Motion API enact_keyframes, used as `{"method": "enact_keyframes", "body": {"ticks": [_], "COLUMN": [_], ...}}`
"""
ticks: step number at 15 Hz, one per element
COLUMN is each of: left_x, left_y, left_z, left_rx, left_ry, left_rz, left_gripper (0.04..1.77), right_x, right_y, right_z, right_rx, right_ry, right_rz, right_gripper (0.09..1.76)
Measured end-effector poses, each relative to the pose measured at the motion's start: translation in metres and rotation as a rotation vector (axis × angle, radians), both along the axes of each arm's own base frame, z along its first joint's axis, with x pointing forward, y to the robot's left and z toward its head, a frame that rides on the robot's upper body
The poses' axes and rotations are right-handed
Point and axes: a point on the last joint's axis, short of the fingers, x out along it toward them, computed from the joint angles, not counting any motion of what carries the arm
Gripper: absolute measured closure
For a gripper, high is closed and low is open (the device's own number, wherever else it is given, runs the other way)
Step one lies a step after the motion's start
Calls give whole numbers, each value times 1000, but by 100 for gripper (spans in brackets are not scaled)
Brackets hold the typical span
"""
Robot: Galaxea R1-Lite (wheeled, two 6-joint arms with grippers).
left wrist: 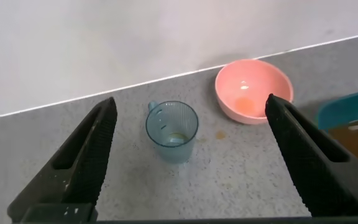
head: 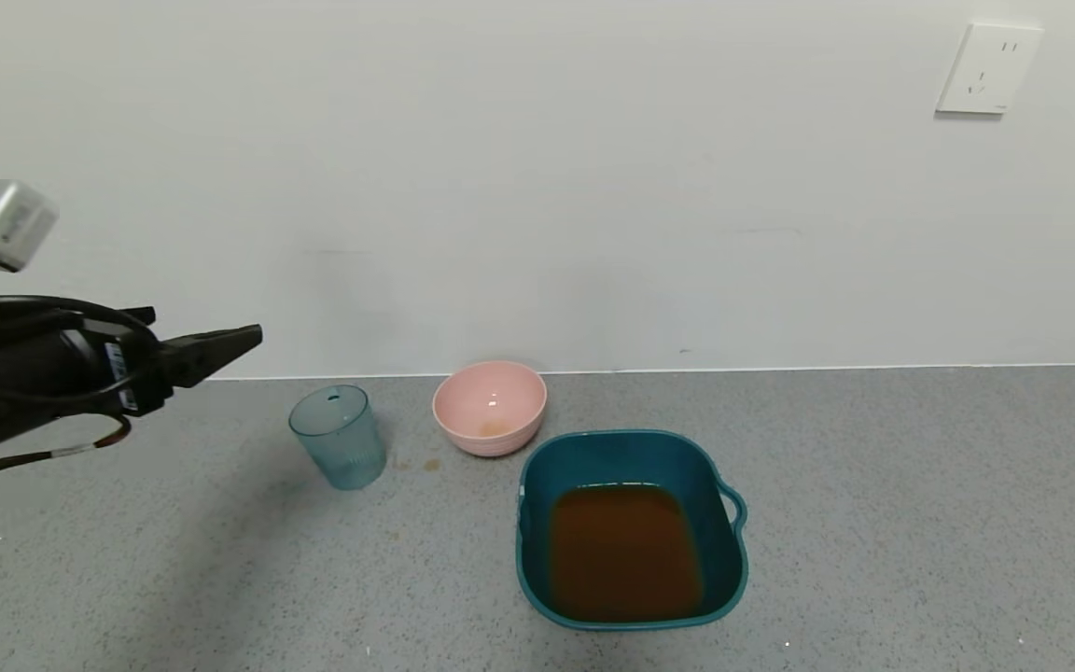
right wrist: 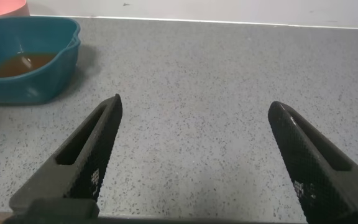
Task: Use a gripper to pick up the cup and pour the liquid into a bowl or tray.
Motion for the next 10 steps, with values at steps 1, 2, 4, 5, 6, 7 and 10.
{"method": "enact_keyframes", "body": {"ticks": [1, 2, 4, 5, 6, 7, 10], "left_x": [-16, -31, -64, -81, -98, -115, -168], "left_y": [-1, -3, -6, -7, -9, -11, -17], "left_z": [10, 16, 23, 24, 24, 22, 10], "left_rx": [-1, -4, -9, -9, -10, -10, -12], "left_ry": [-20, -28, -25, -26, -29, -37, -36], "left_rz": [1, 1, 1, -2, -7, -14, -56], "left_gripper": [11, 11, 11, 11, 10, 10, 10], "right_x": [0, 0, 0, 0, 0, 0, 0], "right_y": [0, 0, 0, 0, 0, 0, 0], "right_z": [0, 0, 0, 0, 0, 0, 0], "right_rx": [-1, -1, -1, -1, 0, 0, 0], "right_ry": [2, 2, 2, 2, 2, 2, 2], "right_rz": [-1, -1, -1, -1, -1, -1, -1], "right_gripper": [14, 14, 14, 14, 14, 14, 14]}}
